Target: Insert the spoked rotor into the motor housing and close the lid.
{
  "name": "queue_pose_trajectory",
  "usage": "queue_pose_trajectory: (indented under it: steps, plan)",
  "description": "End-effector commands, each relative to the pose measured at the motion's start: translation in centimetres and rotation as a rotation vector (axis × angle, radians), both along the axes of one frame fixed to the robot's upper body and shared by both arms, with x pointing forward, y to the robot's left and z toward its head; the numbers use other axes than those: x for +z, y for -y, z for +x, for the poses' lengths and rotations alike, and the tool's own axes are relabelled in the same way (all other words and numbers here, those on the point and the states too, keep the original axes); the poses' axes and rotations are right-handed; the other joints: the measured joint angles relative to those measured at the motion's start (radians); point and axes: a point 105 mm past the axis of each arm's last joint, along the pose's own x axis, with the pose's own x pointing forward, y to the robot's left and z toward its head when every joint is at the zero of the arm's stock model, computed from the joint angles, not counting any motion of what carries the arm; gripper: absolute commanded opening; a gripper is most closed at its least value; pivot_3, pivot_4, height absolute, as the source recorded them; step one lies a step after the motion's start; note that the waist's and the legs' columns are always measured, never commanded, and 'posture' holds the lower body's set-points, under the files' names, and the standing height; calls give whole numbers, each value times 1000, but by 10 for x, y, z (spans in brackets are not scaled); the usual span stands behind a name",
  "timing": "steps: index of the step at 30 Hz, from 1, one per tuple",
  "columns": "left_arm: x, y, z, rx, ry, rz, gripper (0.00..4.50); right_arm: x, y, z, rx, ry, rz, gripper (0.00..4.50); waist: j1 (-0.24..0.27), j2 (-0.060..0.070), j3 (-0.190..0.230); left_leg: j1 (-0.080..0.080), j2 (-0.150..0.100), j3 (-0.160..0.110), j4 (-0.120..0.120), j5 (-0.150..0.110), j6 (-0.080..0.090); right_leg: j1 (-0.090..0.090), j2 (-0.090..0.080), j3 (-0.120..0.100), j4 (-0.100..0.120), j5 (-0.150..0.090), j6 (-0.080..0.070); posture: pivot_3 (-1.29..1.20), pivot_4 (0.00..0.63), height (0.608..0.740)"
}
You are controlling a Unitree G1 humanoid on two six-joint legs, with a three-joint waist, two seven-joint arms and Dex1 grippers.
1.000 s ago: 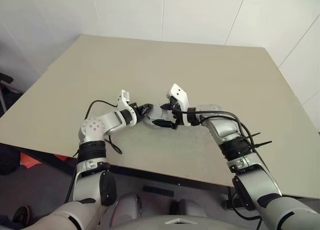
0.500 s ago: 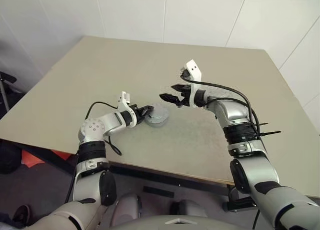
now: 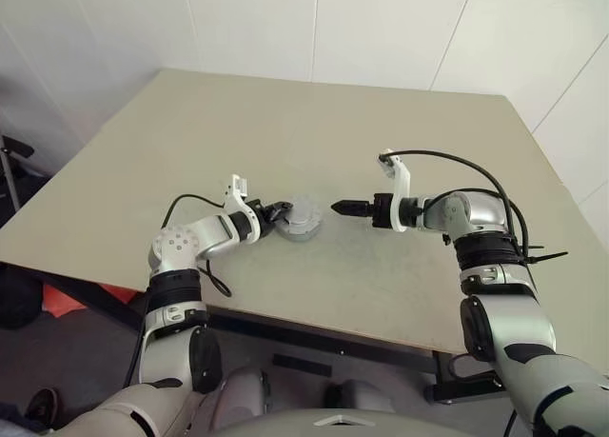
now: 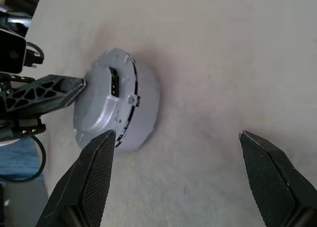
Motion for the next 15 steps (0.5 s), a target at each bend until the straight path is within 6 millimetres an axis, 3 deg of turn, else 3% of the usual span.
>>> queue_pose_trajectory:
  steps: [1, 6, 15]
  plan:
    - [-11, -5, -3, 16, -32, 43, 0, -1, -9, 2, 2, -17, 47, 4478, -1, 0, 0, 1, 0, 0, 0, 0, 0, 1, 0, 0, 0, 0, 0, 0, 0, 740]
    - [-12, -9, -4, 26, -29, 55, 0, -11, -27, -10, 43, -79, 98, 4478, -3, 0, 0, 4, 1, 0, 0, 0, -1, 3, 0, 0, 1, 0, 0, 0, 0, 740]
    - [-10, -10, -3, 32, -15, 69, 0, -10, -69, -33, 157, -139, 181, 4478, -2, 0, -1, 6, 2, 0, -1, 1, -2, 4, 2, 0, 1, 0, 0, 0, 0, 740]
